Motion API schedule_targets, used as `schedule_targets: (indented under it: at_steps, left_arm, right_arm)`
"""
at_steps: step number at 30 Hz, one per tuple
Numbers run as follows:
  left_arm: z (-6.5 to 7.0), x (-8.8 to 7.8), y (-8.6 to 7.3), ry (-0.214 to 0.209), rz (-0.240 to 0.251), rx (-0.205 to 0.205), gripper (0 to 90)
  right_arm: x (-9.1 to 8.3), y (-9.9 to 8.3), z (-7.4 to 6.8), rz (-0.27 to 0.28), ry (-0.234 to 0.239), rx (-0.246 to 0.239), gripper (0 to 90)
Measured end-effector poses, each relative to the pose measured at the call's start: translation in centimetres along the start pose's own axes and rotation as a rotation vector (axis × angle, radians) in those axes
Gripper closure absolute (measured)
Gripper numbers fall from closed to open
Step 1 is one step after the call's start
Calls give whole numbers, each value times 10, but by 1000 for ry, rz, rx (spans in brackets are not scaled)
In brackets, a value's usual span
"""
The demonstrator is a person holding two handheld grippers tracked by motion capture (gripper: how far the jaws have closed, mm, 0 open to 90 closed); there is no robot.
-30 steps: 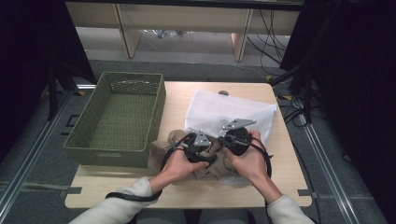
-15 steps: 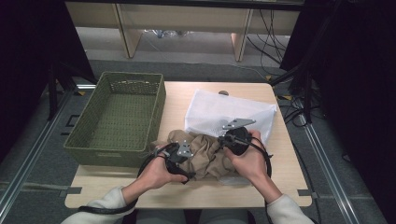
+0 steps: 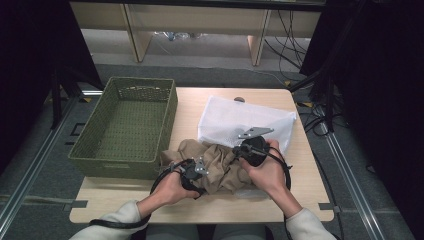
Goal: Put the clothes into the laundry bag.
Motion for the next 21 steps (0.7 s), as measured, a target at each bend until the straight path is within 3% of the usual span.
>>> schedule_targets:
  at_steps: [8,9,10,11,18,19,21]
  left_arm:
    - [3,1,2,-46,18,-52,567]
    - [4,1,3,-49,24,-57,589]
    - [5,1,3,-50,24,-59,615]
    - [5,1,3,-48,25,-59,640]
    - [5,1,4,-40,31,-94,779]
    - [4,1,4,-36,31,-88,791]
    - [5,1,4,-38,37,-92,816]
  right_arm:
    - [0,0,-1,-2,-1,2,898]
    - [0,-1,-3,-6,1,33,898]
    - [0,-1,-3,-7,1,32,898]
    - [0,0,-1,0,0,-8,898]
    - [0,-1,-2,-5,3,19,898]
    - [1,0,0,-2,1,-9,898]
    - [1,-1,-1,-3,1,-5,898]
Point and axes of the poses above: each handheld gripper's, and its own axes: x roughly forward along the jaws, y roughly out of its top, z roughly to its right, the point moved 10 cm from there along x, roughly forward along the jaws, and after that the axes turned 1 degree about -x, right-handed, at the moved point
